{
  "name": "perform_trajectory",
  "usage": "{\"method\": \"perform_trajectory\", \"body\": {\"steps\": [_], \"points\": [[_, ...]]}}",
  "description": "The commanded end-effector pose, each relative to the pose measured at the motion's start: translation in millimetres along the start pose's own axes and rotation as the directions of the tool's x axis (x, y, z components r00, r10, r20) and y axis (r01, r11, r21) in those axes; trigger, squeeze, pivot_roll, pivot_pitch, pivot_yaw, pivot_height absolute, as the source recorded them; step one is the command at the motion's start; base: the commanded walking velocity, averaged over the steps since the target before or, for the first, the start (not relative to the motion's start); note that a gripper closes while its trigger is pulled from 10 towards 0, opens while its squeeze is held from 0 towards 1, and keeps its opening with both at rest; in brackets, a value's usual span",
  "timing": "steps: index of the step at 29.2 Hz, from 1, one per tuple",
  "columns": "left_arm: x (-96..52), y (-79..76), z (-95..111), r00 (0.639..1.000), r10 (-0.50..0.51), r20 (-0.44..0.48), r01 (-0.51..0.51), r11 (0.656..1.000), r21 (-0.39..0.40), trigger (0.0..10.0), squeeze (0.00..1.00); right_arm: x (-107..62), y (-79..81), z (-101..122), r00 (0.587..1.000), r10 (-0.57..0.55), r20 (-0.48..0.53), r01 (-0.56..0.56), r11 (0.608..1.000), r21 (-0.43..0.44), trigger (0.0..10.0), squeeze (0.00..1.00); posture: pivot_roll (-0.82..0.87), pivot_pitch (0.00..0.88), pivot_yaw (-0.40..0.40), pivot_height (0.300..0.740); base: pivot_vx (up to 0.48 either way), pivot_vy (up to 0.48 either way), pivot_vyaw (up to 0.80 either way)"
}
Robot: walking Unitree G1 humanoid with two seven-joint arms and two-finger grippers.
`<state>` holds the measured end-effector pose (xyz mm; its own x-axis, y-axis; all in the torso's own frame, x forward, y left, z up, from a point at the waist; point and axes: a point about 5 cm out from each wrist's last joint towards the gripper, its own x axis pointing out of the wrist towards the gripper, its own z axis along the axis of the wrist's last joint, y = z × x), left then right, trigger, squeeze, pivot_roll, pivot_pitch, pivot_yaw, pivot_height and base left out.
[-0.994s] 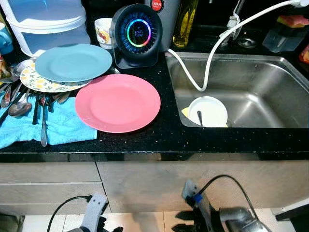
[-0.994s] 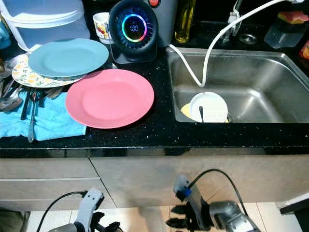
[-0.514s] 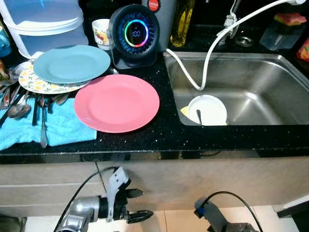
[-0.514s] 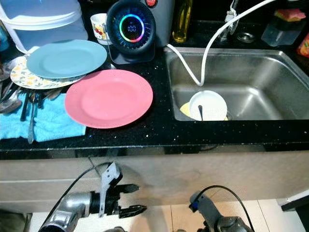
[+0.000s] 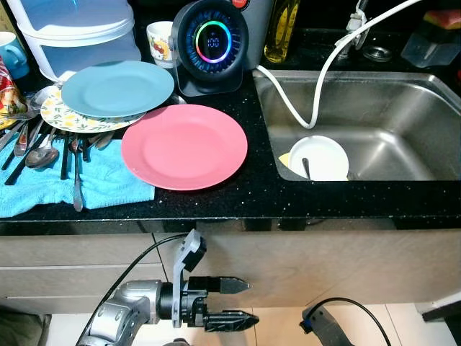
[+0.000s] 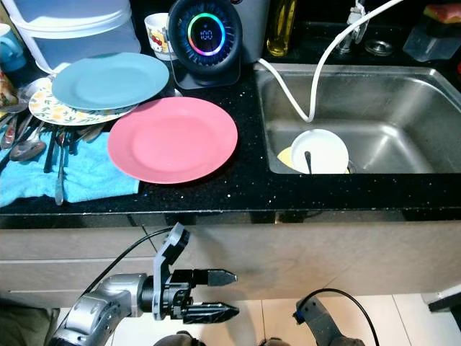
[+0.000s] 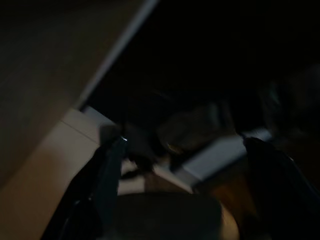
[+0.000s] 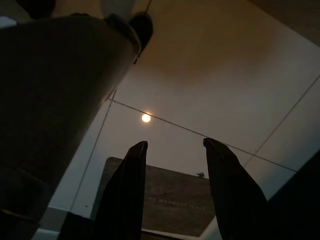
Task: Kitchen organization
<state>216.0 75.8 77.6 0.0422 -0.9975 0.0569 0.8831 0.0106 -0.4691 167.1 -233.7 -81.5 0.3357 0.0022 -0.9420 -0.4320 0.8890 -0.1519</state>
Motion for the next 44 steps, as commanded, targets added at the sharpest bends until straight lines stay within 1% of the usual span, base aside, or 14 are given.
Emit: {"method": "perform_trajectory", "body": {"steps": [1, 8, 12, 15, 19, 21, 23, 31, 33, 35, 36, 38, 42, 44], "points": [[27.2, -18.3, 41, 0.993, -0.109, 0.036, 0.098, 0.968, 0.231, 10.0, 0.00, 0.5, 2.0, -11, 0.999, -0.012, -0.030, 0.012, 1.000, 0.015, 10.0, 0.00, 0.08, 0.102, -0.010, 0.740, 0.000, 0.000, 0.00], [37.2, -14.5, 45, 0.998, -0.038, 0.058, 0.027, 0.983, 0.182, 10.0, 0.00, 1.1, 2.7, -13, 0.999, -0.025, -0.037, 0.025, 1.000, 0.015, 10.0, 0.00, 0.08, 0.102, -0.005, 0.740, 0.000, 0.000, 0.00], [38.1, -11.2, 43, 0.998, -0.010, 0.065, 0.003, 0.995, 0.102, 10.0, 0.00, 1.4, 3.9, -13, 0.999, -0.027, -0.038, 0.028, 1.000, 0.014, 10.0, 0.00, 0.08, 0.103, 0.000, 0.740, 0.000, 0.000, 0.00], [37.6, 0.5, 34, 0.992, 0.099, 0.075, -0.091, 0.991, -0.097, 10.0, 0.00, 1.6, 4.1, -12, 0.999, -0.029, -0.036, 0.029, 0.999, 0.014, 10.0, 0.00, 0.08, 0.101, 0.005, 0.740, 0.000, 0.000, 0.00], [26.3, 18.9, 4, 0.969, 0.238, -0.064, -0.246, 0.933, -0.263, 10.0, 0.00, 1.6, 3.7, -12, 0.999, -0.033, -0.034, 0.034, 0.999, 0.016, 10.0, 0.00, 0.07, 0.102, 0.009, 0.740, 0.000, 0.000, 0.00], [22.9, 23.4, -3, 0.956, 0.277, -0.099, -0.294, 0.918, -0.266, 10.0, 0.00, 1.6, 3.5, -12, 0.999, -0.035, -0.034, 0.035, 0.999, 0.015, 10.0, 0.00, 0.07, 0.101, 0.008, 0.740, 0.000, 0.000, 0.00], [13.0, 33.0, -19, 0.915, 0.362, -0.178, -0.401, 0.865, -0.301, 10.0, 0.00, 1.6, 3.5, -12, 0.999, -0.036, -0.033, 0.037, 0.999, 0.012, 10.0, 0.00, 0.07, 0.102, 0.007, 0.740, 0.000, 0.000, 0.00], [-12.3, 43.2, -55, 0.803, 0.477, -0.358, -0.584, 0.748, -0.315, 10.0, 0.00, 1.5, 3.2, -13, 0.999, -0.037, -0.036, 0.037, 0.999, 0.007, 10.0, 0.00, 0.07, 0.104, 0.004, 0.740, 0.000, 0.000, 0.00], [-13.2, 41.4, -56, 0.817, 0.462, -0.345, -0.564, 0.764, -0.314, 10.0, 0.00, 1.4, 3.1, -13, 0.999, -0.036, -0.036, 0.037, 0.999, 0.007, 10.0, 0.00, 0.07, 0.103, 0.004, 0.740, 0.000, 0.000, 0.00], [-11.0, 32.7, -52, 0.865, 0.387, -0.319, -0.479, 0.825, -0.299, 10.0, 0.00, 1.4, 3.1, -14, 0.999, -0.036, -0.037, 0.036, 0.999, 0.006, 10.0, 0.00, 0.07, 0.104, 0.003, 0.740, 0.000, 0.000, 0.00], [-11.0, 32.7, -52, 0.865, 0.387, -0.319, -0.479, 0.825, -0.299, 10.0, 0.00, 1.4, 3.1, -14, 0.999, -0.036, -0.037, 0.036, 0.999, 0.006, 10.0, 0.00, 0.07, 0.104, 0.003, 0.740, 0.000, 0.000, 0.00], [-8.5, 23.3, -48, 0.902, 0.308, -0.301, -0.398, 0.864, -0.309, 10.0, 0.00, 1.3, 3.0, -14, 0.999, -0.036, -0.039, 0.036, 0.999, 0.004, 10.0, 0.00, 0.07, 0.106, 0.002, 0.740, 0.000, 0.000, 0.00], [-6.5, 19.4, -44, 0.923, 0.275, -0.271, -0.359, 0.867, -0.344, 10.0, 0.00, 1.3, 2.8, -14, 0.999, -0.036, -0.040, 0.036, 0.999, 0.004, 10.0, 0.00, 0.07, 0.106, 0.002, 0.740, 0.000, 0.000, 0.00], [-3.9, 16.4, -34, 0.945, 0.261, -0.198, -0.323, 0.846, -0.424, 10.0, 0.00, 1.1, 2.5, -15, 0.998, -0.035, -0.043, 0.035, 0.999, 0.002, 10.0, 0.00, 0.07, 0.111, 0.003, 0.740, 0.000, 0.000, 0.00]]}}
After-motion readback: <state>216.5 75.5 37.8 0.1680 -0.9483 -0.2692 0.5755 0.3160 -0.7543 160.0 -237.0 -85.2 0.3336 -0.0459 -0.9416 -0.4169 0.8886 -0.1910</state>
